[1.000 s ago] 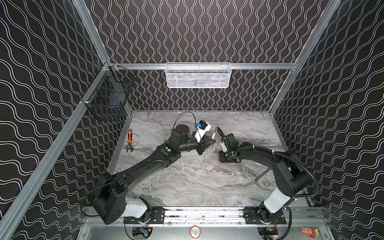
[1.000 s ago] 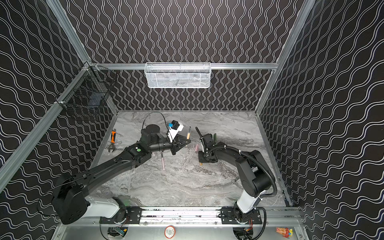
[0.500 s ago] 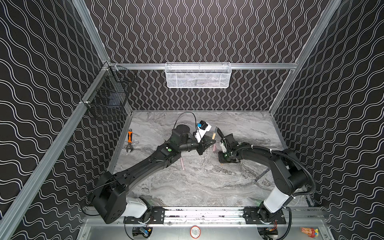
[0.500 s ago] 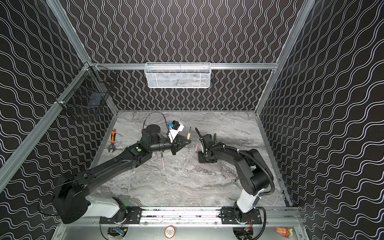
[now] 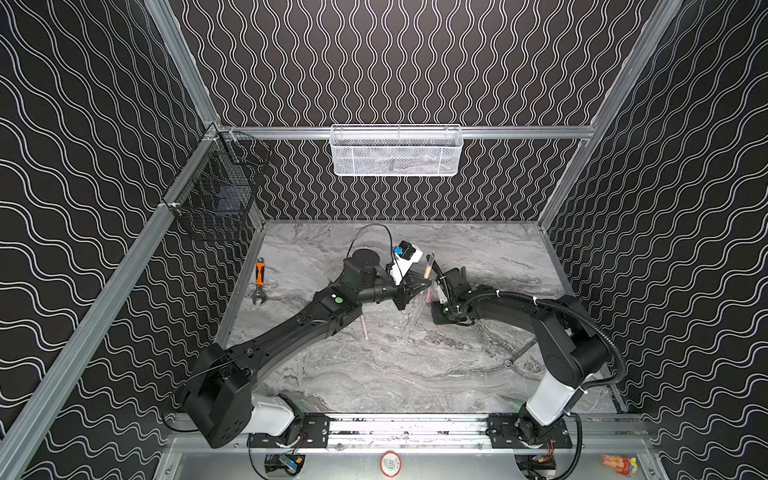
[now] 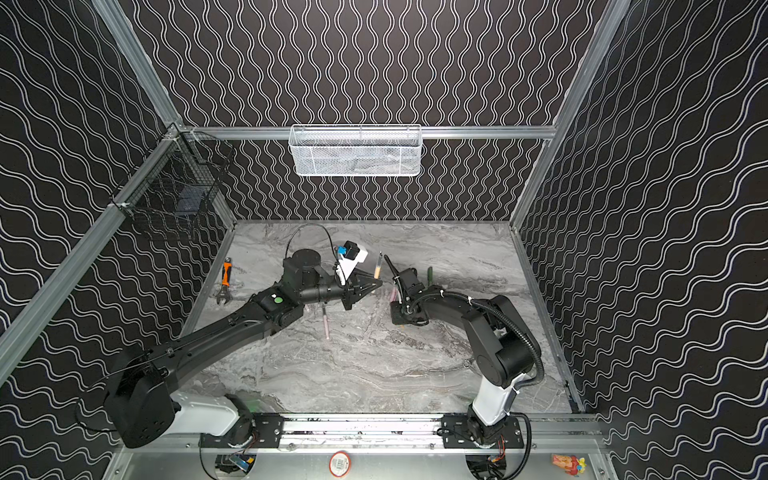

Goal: Insert the pens into the pen caps

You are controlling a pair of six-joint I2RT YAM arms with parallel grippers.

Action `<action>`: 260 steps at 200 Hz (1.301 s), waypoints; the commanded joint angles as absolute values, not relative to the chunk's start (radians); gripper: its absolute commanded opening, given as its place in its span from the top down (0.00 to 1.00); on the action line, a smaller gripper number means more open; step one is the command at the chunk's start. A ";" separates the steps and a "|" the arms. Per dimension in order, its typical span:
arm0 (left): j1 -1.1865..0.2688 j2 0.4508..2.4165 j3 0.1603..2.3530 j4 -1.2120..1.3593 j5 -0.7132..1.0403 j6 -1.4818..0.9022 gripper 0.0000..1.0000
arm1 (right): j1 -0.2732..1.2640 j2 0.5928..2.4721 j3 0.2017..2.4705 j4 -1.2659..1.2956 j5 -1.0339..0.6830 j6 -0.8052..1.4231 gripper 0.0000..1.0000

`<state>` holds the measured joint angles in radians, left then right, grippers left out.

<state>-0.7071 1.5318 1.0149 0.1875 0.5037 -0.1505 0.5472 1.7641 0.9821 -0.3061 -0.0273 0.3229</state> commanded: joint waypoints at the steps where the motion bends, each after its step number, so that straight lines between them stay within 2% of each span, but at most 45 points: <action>1: -0.709 1.524 1.019 0.216 0.496 -0.135 1.00 | 0.549 1.790 0.985 -0.389 0.015 0.339 0.79; 47: -0.709 1.514 1.019 0.209 0.487 -0.124 1.00 | 0.554 1.811 0.991 -0.409 0.020 0.334 0.77; 124: -0.709 1.508 1.018 0.203 0.476 -0.114 1.00 | 0.558 1.737 0.991 -0.440 0.029 0.332 0.84; 169: -0.707 1.477 0.994 0.226 0.429 -0.107 1.00 | 0.557 1.524 0.916 -0.293 0.034 0.349 0.85; 260: -0.707 1.466 0.951 0.308 0.412 -0.154 1.00 | 0.559 0.975 0.650 0.277 0.154 0.335 0.85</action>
